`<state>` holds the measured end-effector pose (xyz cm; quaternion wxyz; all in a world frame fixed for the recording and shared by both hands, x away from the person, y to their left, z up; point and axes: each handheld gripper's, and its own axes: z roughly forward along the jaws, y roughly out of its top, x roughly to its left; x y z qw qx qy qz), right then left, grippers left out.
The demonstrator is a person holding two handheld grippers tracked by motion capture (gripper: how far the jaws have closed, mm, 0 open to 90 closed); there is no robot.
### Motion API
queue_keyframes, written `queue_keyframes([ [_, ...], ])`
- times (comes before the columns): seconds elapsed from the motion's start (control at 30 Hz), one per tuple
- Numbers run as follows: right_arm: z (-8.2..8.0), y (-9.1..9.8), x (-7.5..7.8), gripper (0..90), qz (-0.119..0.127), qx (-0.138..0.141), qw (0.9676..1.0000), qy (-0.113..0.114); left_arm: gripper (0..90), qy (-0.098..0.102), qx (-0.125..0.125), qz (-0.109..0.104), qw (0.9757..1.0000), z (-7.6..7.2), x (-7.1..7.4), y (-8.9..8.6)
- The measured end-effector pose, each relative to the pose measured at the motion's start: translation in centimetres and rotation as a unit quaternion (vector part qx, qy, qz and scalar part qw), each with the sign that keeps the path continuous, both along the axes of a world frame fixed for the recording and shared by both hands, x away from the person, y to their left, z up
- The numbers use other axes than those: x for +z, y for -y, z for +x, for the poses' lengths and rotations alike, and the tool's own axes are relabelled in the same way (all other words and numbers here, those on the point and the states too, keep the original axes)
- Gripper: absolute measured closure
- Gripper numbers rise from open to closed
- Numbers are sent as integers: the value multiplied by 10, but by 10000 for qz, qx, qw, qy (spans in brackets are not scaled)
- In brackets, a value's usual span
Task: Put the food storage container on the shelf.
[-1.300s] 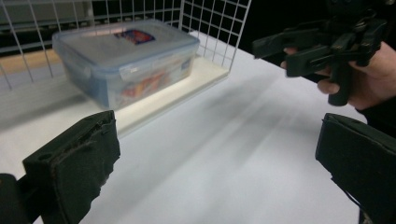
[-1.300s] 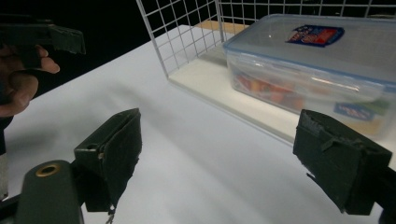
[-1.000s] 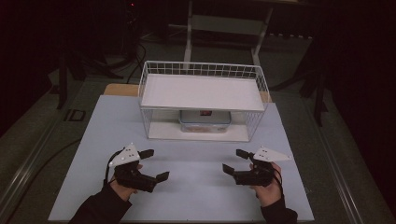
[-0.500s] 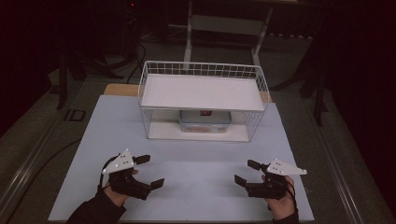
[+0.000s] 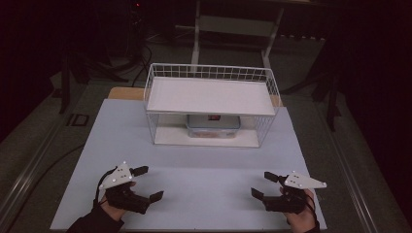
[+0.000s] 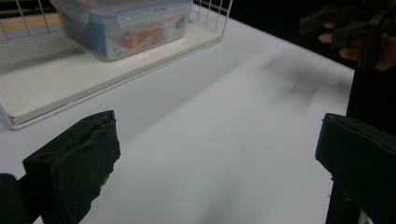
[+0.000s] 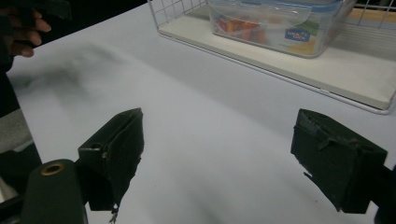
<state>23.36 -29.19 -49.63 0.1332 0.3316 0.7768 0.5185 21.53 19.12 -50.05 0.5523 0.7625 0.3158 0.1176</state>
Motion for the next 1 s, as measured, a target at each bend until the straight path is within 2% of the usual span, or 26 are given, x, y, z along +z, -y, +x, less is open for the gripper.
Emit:
queue_keyframes([
  [0.07, 1, 4, -2, 171, -32, 45, 10000, -53, 0, -45, 26, -13, 10000, 2, -3, 0],
  [0.17, 4, 7, -4, 191, -76, -4, 9998, -165, 0, -126, 44, 106, 9999, 4, -11, 0],
  [0.23, 5, 6, -5, 191, -52, 35, 9998, -212, 0, -196, 54, -16, 9998, 6, -12, -1],
  [0.3, 6, 4, -6, 189, -84, 87, 9997, -217, 0, -169, 45, -117, 9998, 7, -11, -2],
  [0.5, 8, 5, -8, 181, -20, 94, 9996, -270, 0, -101, 40, -187, 9998, 5, -10, -2],
  [0.87, 12, 4, -11, 171, 5, 139, 9991, -400, 0, -221, 10, -275, 9994, 7, -12, -3],
  [1.0, 14, 6, -12, 168, 111, 132, 9987, -482, 0, -240, -16, -346, 9991, 7, -12, -3],
])
